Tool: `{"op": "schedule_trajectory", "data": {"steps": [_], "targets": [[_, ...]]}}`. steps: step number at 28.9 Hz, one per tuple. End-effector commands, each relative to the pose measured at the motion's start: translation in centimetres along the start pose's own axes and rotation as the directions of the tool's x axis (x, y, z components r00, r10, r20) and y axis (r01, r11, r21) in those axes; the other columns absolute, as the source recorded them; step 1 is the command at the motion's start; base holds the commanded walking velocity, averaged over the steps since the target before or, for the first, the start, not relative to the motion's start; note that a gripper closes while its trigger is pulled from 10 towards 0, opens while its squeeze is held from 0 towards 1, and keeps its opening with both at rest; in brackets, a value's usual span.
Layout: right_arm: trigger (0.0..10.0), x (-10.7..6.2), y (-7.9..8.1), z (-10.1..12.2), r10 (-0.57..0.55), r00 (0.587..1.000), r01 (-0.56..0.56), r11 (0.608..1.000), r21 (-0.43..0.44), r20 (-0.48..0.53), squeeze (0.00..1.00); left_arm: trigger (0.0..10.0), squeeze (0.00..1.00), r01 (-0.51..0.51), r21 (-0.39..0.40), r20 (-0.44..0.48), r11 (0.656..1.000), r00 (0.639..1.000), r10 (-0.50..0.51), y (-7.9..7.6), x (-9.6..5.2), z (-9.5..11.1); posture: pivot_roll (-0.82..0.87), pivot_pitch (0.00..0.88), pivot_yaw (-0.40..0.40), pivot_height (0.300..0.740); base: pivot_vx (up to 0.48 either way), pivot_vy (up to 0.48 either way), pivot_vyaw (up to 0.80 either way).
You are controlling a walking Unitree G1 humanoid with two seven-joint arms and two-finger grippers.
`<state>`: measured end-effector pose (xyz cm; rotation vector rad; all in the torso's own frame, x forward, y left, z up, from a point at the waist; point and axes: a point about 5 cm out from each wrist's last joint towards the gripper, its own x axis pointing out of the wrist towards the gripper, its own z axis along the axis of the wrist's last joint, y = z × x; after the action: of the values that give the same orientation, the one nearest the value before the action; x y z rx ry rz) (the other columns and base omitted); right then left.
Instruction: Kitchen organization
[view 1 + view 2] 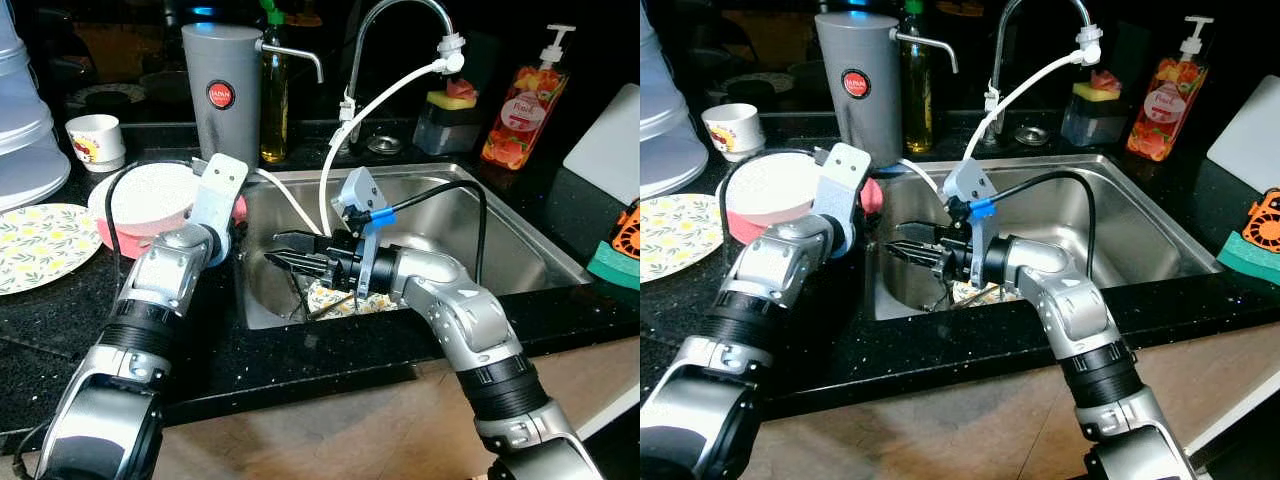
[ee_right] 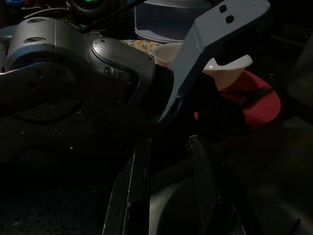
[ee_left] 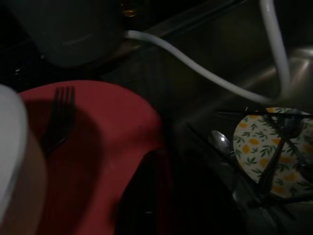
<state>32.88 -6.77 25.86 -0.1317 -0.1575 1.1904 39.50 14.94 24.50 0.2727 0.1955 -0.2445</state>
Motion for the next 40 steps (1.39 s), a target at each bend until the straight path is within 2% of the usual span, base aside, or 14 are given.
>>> {"op": "schedule_trajectory", "data": {"steps": [1, 18, 19, 22, 24, 27, 28, 29, 32, 33, 34, 35, 37, 40], "targets": [[10.0, -0.3, -0.4, 0.4, -0.009, 1.0, 0.009, 1.0, -0.009, 0.02, 0.0, 0.0, 0.0, -0.004, 0.001, 0.011, 1.0, 1.0, 0.004, 0.4, 0.0, 0.3, -0.03, 0.082, -0.043, 0.74, 0.0, 0.0, 0.0], [10.0, -0.3, -0.6, 0.6, -0.013, 1.0, 0.013, 1.0, -0.012, 0.027, 0.0, 0.0, 0.0, 0.001, -0.02, 0.183, 1.0, 0.983, 0.002, 0.3, -0.5, 3.1, -0.03, 0.083, -0.043, 0.74, 0.0, 0.0, 0.0], [10.0, -0.4, -0.6, 0.6, -0.014, 0.999, 0.014, 1.0, -0.012, 0.029, 0.0, 0.0, 0.0, 0.051, -0.06, 0.252, 0.997, 0.967, -0.034, 0.0, -0.8, 4.0, -0.03, 0.084, -0.043, 0.74, 0.0, 0.0, 0.0], [10.0, -0.4, -0.6, 0.6, -0.014, 0.999, 0.015, 1.0, -0.013, 0.03, 0.0, 0.0, 0.0, 0.09, -0.082, 0.297, 0.993, 0.953, -0.062, -0.2, -1.1, 4.5, -0.03, 0.084, -0.04, 0.74, 0.0, 0.0, 0.0], [10.0, -0.4, -0.6, 0.8, -0.018, 0.999, 0.018, 1.0, -0.015, 0.035, 0.0, 0.0, 0.0, 0.178, -0.133, 0.386, 0.975, 0.915, -0.114, -0.6, -2.0, 5.3, -0.03, 0.086, -0.037, 0.74, 0.0, 0.0, 0.0], [10.0, -0.4, -0.6, 1.0, -0.026, 0.998, 0.026, 1.0, -0.006, 0.052, 0.0, 0.0, 0.0, 0.217, -0.145, 0.427, 0.965, 0.894, -0.137, -0.9, -2.6, 5.4, -0.03, 0.086, -0.037, 0.74, 0.0, 0.0, 0.0], [10.0, -0.3, -1.4, 2.1, -0.133, 0.979, 0.125, 0.99, 0.06, 0.154, 0.0, 0.0, 0.0, 0.335, -0.19, 0.528, 0.923, 0.827, -0.191, -1.5, -4.3, 5.4, -0.03, 0.09, -0.041, 0.74, 0.0, 0.0, 0.0], [10.0, -0.2, -1.8, 2.6, -0.186, 0.963, 0.17, 0.981, 0.096, 0.194, 0.0, 0.0, 0.0, 0.37, -0.206, 0.559, 0.906, 0.804, -0.201, -1.6, -4.9, 5.3, -0.03, 0.09, -0.041, 0.74, 0.0, 0.0, 0.0], [10.0, -0.6, -4.0, 4.1, -0.44, 0.844, 0.37, 0.891, 0.261, 0.306, 0.0, 0.0, 0.0, 0.39, -0.238, 0.589, 0.89, 0.786, -0.187, -1.5, -5.9, 4.6, -0.02, 0.093, -0.043, 0.74, 0.0, 0.0, 0.0], [10.0, -0.9, -4.8, 4.4, -0.516, 0.794, 0.413, 0.846, 0.338, 0.322, 0.6, 0.0, 0.0, 0.384, -0.237, 0.589, 0.892, 0.787, -0.182, -1.4, -6.2, 4.3, -0.02, 0.093, -0.043, 0.74, 0.0, 0.0, 0.0], [10.0, -0.9, -4.8, 4.4, -0.516, 0.794, 0.413, 0.846, 0.338, 0.322, 0.6, 0.0, 0.0, 0.384, -0.237, 0.589, 0.892, 0.787, -0.182, -1.4, -6.2, 4.3, -0.02, 0.093, -0.043, 0.74, 0.0, 0.0, 0.0], [10.0, -1.3, -5.4, 4.6, -0.567, 0.752, 0.414, 0.803, 0.428, 0.336, 1.0, 0.0, 0.0, 0.373, -0.241, 0.585, 0.896, 0.792, -0.173, -1.3, -6.4, 4.0, -0.02, 0.094, -0.045, 0.74, 0.0, 0.0, 0.0], [10.0, -1.6, -5.8, 5.0, -0.585, 0.726, 0.356, 0.77, 0.53, 0.362, 1.0, 0.0, 0.0, 0.368, -0.258, 0.578, 0.893, 0.799, -0.162, -0.9, -6.9, 3.1, -0.02, 0.091, -0.047, 0.74, 0.0, 0.0, 0.0], [10.0, -1.2, -5.2, 5.6, -0.551, 0.733, 0.254, 0.765, 0.592, 0.398, 1.0, 0.0, 0.0, 0.383, -0.26, 0.577, 0.887, 0.798, -0.176, -0.8, -7.8, 2.3, -0.02, 0.088, -0.051, 0.74, 0.0, 0.0, 0.0]]}}
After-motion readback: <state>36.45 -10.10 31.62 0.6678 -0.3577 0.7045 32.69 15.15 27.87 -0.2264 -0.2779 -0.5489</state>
